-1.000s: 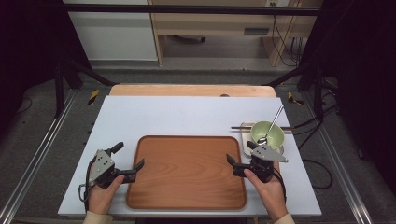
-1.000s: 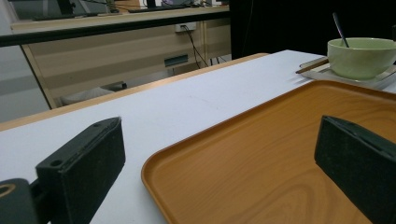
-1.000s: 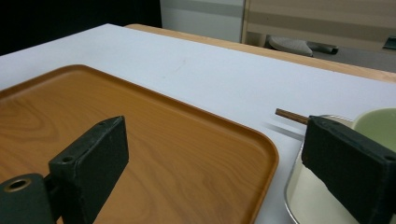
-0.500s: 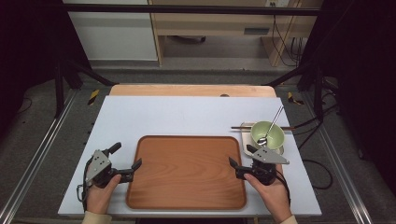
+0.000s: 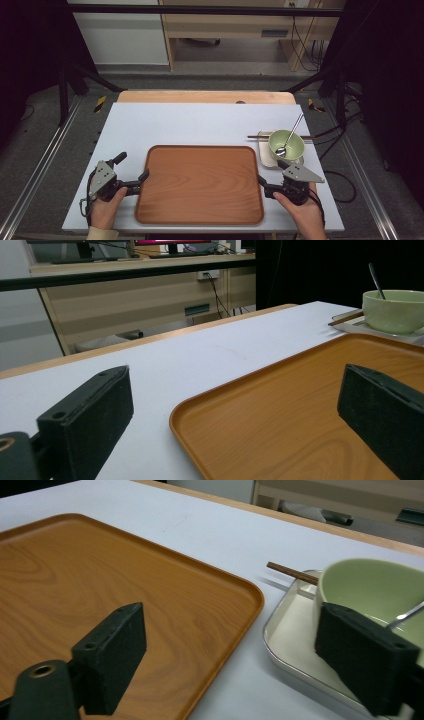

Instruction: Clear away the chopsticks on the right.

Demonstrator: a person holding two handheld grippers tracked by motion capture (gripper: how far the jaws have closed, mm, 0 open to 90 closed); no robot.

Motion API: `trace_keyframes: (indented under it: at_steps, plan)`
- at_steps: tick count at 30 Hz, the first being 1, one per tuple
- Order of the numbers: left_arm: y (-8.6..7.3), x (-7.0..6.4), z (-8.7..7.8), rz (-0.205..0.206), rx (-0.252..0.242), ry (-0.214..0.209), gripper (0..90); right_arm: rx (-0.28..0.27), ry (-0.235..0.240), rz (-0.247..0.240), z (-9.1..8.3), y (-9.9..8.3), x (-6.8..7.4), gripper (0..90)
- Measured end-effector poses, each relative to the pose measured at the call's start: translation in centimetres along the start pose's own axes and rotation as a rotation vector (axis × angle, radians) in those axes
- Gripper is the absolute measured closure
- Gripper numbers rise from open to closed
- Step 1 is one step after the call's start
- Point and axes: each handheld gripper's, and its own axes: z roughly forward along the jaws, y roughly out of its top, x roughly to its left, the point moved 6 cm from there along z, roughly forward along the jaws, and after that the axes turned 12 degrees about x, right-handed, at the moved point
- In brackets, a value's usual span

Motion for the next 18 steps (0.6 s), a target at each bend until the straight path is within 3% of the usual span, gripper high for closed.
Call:
trace_keyframes:
  at_steps: [5,9,14,18]
  plan:
    - [0.1,0.0,0.0,-0.002,-0.004,0.003,0.8,-0.01,-0.011,0.042,-0.8,-0.7,-0.8,5.9]
    - [0.0,0.2,-0.2,-0.008,-0.004,0.011,0.8,-0.024,-0.032,0.062,-1.6,-1.0,-1.7,6.5]
    - [-0.1,0.4,-0.3,-0.009,-0.005,0.02,0.8,-0.056,-0.098,0.095,-3.5,-1.2,-3.7,10.8]
    - [-0.2,0.5,-0.4,-0.005,-0.003,0.026,0.8,-0.021,-0.181,0.1,-4.6,-1.7,-5.8,16.6]
